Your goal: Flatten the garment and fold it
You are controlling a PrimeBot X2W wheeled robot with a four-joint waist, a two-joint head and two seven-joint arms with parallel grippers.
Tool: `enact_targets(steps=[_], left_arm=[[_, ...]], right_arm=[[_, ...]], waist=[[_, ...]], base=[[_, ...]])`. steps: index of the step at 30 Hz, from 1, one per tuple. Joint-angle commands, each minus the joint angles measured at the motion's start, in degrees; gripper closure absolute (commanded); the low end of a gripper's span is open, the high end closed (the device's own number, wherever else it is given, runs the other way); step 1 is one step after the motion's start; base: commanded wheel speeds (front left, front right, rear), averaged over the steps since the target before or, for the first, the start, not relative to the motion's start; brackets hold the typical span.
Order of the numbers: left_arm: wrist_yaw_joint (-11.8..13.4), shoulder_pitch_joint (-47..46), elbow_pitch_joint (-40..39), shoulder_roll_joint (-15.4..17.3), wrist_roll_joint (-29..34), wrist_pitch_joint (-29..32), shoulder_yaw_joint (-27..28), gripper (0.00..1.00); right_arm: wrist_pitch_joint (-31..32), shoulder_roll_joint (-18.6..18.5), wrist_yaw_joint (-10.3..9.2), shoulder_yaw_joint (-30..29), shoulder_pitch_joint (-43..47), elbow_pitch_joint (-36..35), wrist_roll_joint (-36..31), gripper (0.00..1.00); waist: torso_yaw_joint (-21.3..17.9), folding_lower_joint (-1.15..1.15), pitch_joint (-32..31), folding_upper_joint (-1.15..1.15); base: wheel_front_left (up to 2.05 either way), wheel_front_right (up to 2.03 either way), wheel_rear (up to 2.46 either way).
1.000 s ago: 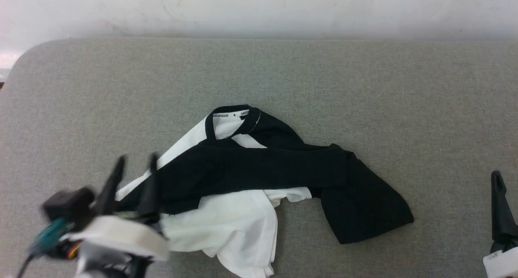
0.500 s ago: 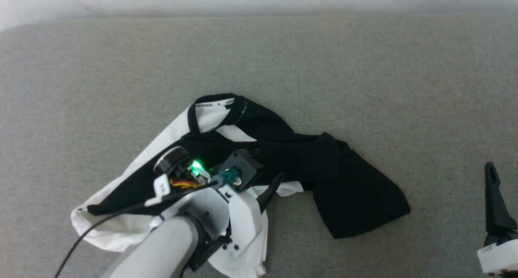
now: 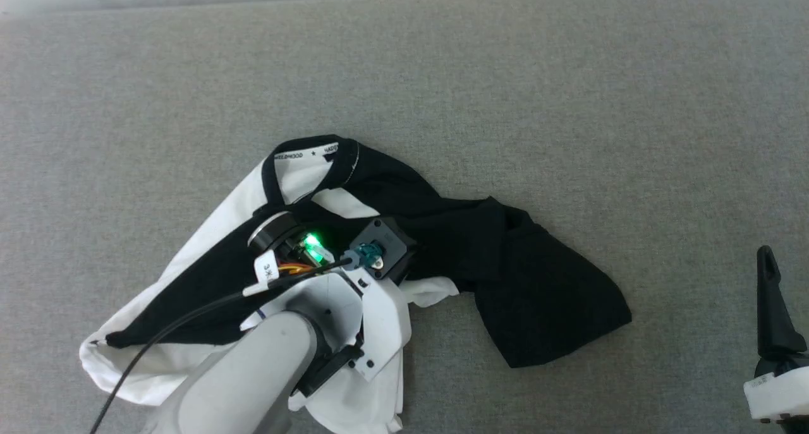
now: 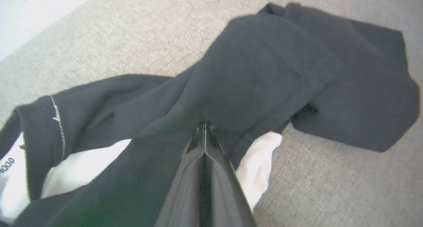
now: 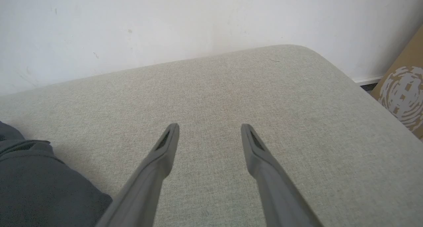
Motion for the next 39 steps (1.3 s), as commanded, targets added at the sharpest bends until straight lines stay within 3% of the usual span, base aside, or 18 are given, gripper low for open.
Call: enact_targets(steps=[1,8,12,14,20,23,26,27,28,29,34,39], left_arm=[[0.33,-0.45,-0.76,-0.56,-0.78,-0.63,0.59,1.00],[2.73,0.76,-6.42,-1.56,-4.15,-2.68,3.86,1.00],[6.87,2.74,-11.49,-2.03,-8.33,-4.62,9.86,1.00],[9.79,4.21,-14.53,-1.62,-11.25,-6.01,15.13,1.00],[20.15,12.15,-19.96,4.15,-16.35,-11.30,36.92,1.00],[23.53,18.94,-19.17,6.83,-17.74,-13.05,46.79,1.00],[26.00,25.62,-17.64,6.91,-19.55,-14.28,54.41,1.00],[26.65,27.37,-17.52,6.33,-20.19,-14.78,56.26,0.71],[26.83,28.89,-17.66,5.79,-20.66,-15.39,57.51,0.17],[26.79,30.03,-17.93,5.07,-21.29,-15.98,58.38,0.00],[25.42,32.17,-20.21,2.89,-22.20,-18.85,58.75,0.00],[24.63,30.96,-24.91,5.31,-18.13,-19.98,56.23,0.00]], right_arm=[[-0.24,0.12,-0.04,-0.02,-0.68,0.16,-0.47,0.00],[-0.20,0.12,-0.04,0.25,0.66,1.10,-0.37,0.00],[0.14,0.12,-0.04,0.35,1.40,1.17,-0.38,0.00],[0.40,0.12,-0.04,0.31,1.79,1.05,-0.40,0.00],[0.59,0.12,-0.04,-0.04,2.76,0.60,-0.09,0.00],[0.43,0.12,-0.04,-0.29,3.20,0.79,0.17,0.00],[0.30,0.12,-0.04,-0.52,3.46,0.98,0.24,0.00],[0.30,0.12,-0.04,-0.62,3.50,1.01,0.25,0.00],[0.32,0.12,-0.04,-0.71,3.52,1.04,0.23,0.00],[0.39,0.12,-0.04,-0.77,3.50,1.05,0.18,0.00],[1.04,0.12,-0.04,-0.57,2.92,0.72,-0.25,0.00],[1.55,0.12,-0.04,-0.44,2.46,0.52,-0.52,0.00]], waist=[[0.94,-0.01,-1.29,0.00],[3.39,-0.01,-5.85,0.00],[4.42,-0.01,-8.13,0.00],[4.70,-0.01,-8.90,0.00],[4.95,-0.01,-9.41,0.00],[4.92,-0.01,-9.21,0.00],[4.95,-0.01,-9.00,0.00],[5.04,-0.01,-8.92,0.00],[5.16,-0.01,-8.84,0.00],[5.34,-0.01,-8.74,0.00],[6.52,-0.01,-8.60,0.00],[7.18,-0.01,-8.88,0.00]], base=[[0.00,0.00,0.00],[0.00,0.00,0.00],[0.00,0.00,0.00],[0.00,0.00,0.00],[0.00,0.00,0.00],[0.00,0.00,0.00],[0.00,0.00,0.00],[0.00,0.00,0.00],[0.00,0.00,0.00],[0.00,0.00,0.00],[0.00,0.00,0.00],[0.00,0.00,0.00]])
